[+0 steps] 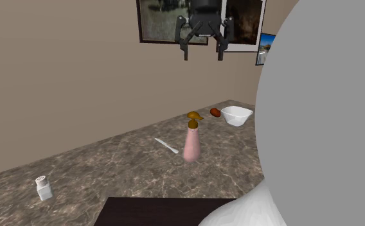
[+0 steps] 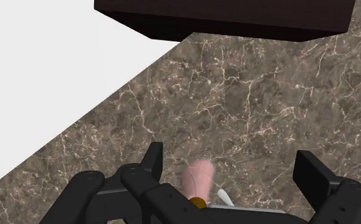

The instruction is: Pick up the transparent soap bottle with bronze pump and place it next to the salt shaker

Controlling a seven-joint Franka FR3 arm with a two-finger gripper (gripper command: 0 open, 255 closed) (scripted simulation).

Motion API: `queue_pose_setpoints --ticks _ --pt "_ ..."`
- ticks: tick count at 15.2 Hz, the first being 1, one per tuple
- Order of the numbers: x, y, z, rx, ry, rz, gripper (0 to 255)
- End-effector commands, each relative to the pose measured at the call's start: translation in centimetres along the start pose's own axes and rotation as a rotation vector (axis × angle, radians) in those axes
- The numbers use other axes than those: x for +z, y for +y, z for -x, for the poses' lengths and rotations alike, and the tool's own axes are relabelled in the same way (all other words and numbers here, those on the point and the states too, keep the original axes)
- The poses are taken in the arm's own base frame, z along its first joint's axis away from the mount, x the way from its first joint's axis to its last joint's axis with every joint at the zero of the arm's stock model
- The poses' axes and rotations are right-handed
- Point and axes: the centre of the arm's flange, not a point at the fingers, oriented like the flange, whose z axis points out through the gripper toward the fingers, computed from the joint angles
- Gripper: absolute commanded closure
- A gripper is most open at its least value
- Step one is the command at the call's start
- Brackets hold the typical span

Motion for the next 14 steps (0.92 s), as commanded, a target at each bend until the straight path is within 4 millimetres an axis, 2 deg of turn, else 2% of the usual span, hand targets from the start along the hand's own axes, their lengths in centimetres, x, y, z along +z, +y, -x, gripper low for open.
queue_pose_setpoints --ticks 1,14 --pt "1.9 0.0 -2.0 0.007 0.002 0.001 0" --pt "12.3 0.4 -15.6 0.052 0.005 0.004 0"
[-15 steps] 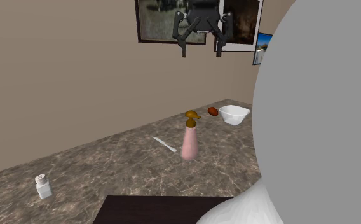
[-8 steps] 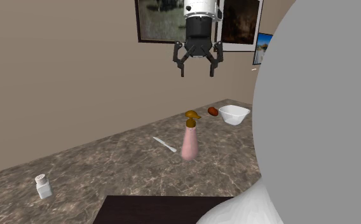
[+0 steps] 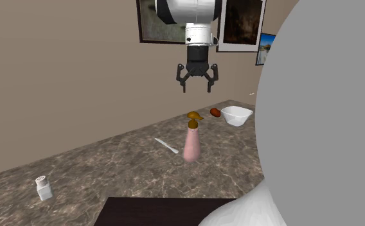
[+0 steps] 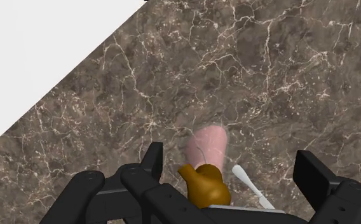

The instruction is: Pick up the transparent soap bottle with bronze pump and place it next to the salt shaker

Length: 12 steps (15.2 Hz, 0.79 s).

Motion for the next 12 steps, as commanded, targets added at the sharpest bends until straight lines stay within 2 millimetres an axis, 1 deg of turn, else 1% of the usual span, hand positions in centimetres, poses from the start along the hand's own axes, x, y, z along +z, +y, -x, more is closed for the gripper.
queue_pose_setpoints --ticks 1,11,12 --pt "1.8 -0.2 -2.2 0.007 0.001 0.0 0" --pt "9.8 0.0 -12.6 0.041 0.004 0.003 0" --pt "10.0 0.0 -12.8 0.042 0.004 0.003 0"
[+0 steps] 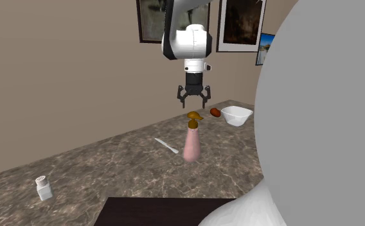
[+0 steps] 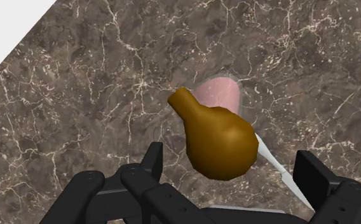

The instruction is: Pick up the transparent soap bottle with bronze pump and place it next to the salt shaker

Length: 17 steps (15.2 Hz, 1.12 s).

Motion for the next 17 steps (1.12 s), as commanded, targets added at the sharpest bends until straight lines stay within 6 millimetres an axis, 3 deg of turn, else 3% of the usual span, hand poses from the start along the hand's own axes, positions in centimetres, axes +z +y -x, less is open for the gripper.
queue_pose_setpoints --ticks 1,7,15,16,17 --pt "0.9 0.1 -0.7 0.002 0.001 0.0 0" --pt "4.4 0.1 -0.7 0.002 0.001 0.0 0" --pt "4.4 0.1 -0.7 0.002 0.001 0.0 0" --pt "4.4 0.1 -0.7 0.002 0.001 0.0 255" --pt "4.4 0.1 -0.7 0.002 0.001 0.0 255"
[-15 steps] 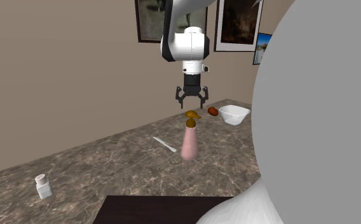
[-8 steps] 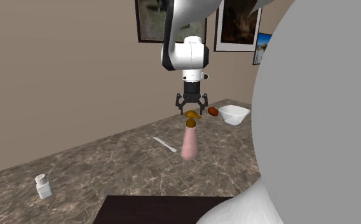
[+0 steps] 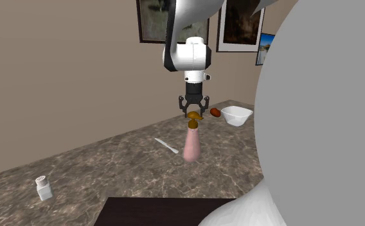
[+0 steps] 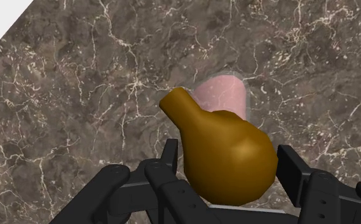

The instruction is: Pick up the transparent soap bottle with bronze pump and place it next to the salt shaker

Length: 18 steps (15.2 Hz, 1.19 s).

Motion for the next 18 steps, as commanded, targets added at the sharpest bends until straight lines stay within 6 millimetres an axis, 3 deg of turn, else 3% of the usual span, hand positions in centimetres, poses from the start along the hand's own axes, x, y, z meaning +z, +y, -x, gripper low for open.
queue_pose_setpoints --ticks 1,8,18 --pt "0.0 0.0 0.0 0.0 0.0 0.0 255" --pt "0.0 0.0 0.0 0.0 0.0 0.0 255" --pt "-5.2 0.0 0.3 0.0 0.0 0.0 255"
